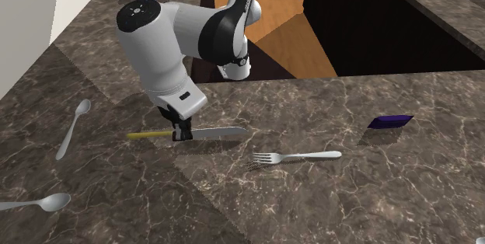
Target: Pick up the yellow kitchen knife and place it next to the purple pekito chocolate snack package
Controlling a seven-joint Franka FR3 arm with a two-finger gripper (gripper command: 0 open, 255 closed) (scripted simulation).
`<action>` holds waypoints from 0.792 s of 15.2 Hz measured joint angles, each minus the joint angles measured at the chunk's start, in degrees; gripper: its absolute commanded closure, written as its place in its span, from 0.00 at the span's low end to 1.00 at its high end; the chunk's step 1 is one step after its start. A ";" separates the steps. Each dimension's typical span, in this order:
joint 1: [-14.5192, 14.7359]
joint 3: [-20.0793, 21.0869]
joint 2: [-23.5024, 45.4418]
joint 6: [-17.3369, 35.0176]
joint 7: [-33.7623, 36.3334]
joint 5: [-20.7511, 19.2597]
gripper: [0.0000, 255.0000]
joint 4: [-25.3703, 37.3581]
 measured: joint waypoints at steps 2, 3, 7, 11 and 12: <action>0.00 0.00 0.00 0.00 0.00 0.00 1.00 0.00; 0.00 0.00 0.00 0.00 0.00 0.00 1.00 0.00; 0.00 -0.11 -0.22 -0.76 0.14 -0.21 1.00 0.64; -0.17 -0.42 -0.74 -3.44 0.55 -0.75 1.00 3.05; -0.45 -0.41 -0.58 -4.35 0.59 -0.69 1.00 4.11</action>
